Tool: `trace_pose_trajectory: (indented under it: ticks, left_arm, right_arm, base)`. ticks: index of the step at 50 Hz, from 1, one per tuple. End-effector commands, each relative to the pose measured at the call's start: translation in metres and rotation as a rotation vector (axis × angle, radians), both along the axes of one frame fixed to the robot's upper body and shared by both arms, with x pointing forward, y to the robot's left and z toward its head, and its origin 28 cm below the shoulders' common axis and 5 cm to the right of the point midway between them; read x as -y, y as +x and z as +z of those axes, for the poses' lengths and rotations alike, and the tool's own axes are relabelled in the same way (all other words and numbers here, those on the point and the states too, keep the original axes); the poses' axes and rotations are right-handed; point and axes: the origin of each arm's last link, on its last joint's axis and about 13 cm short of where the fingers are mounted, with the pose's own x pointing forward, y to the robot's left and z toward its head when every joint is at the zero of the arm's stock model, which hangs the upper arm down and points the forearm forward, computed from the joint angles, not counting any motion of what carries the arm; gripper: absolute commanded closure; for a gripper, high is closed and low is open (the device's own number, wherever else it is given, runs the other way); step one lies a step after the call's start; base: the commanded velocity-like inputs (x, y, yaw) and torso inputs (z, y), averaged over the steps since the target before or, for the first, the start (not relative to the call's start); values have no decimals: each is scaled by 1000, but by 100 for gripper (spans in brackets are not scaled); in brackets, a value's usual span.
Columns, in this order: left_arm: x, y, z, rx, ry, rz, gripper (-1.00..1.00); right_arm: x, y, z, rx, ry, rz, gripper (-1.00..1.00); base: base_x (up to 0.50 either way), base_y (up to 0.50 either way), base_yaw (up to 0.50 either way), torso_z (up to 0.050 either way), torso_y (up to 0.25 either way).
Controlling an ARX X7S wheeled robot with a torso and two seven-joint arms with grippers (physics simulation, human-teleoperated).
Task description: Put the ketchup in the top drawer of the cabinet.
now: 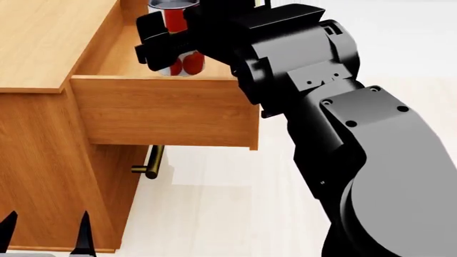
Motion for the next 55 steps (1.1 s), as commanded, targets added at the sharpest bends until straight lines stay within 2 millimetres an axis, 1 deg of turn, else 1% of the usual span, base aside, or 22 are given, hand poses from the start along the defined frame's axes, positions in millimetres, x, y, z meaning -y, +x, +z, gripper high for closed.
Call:
trace_pose_trajectory:
  ticks: [1, 24, 28, 29, 47, 51, 53, 55]
  left_arm:
    - [-2, 1, -2, -4, -2, 4, -100]
    - [-3, 1, -4, -10, -6, 7, -100]
    - [-3, 1, -4, -9, -5, 8, -100]
    - [-3, 1, -4, -10, -6, 8, -100]
    - [-3, 3, -6, -13, -4, 10, -100]
    - [-4, 4, -7, -15, -4, 10, -100]
    - [-4, 3, -7, -16, -4, 9, -100]
    - [-4, 4, -6, -15, -4, 11, -100]
  right_arm:
    - [0, 0, -5, -3, -38, 12, 100]
    - [0, 1, -14, -8, -53, 6, 100]
    - [0, 1, -13, 1, -51, 2, 100]
    - [0, 1, -13, 2, -55, -4, -100]
    - [1, 2, -14, 5, -72, -8, -100]
    - [0, 2, -11, 30, -61, -13, -100]
    - [0, 3, -6, 63, -21, -50, -100]
    - [-1, 3, -3, 78, -9, -42, -100]
  base:
    - [0, 0, 0, 0, 0]
    - [0, 0, 0, 0, 0]
    - [0, 0, 0, 0, 0]
    - [0, 0, 0, 0, 0]
    - [0, 0, 0, 0, 0]
    - [0, 0, 0, 0, 0]
    - [0, 0, 0, 0, 0]
    - [0, 0, 0, 0, 0]
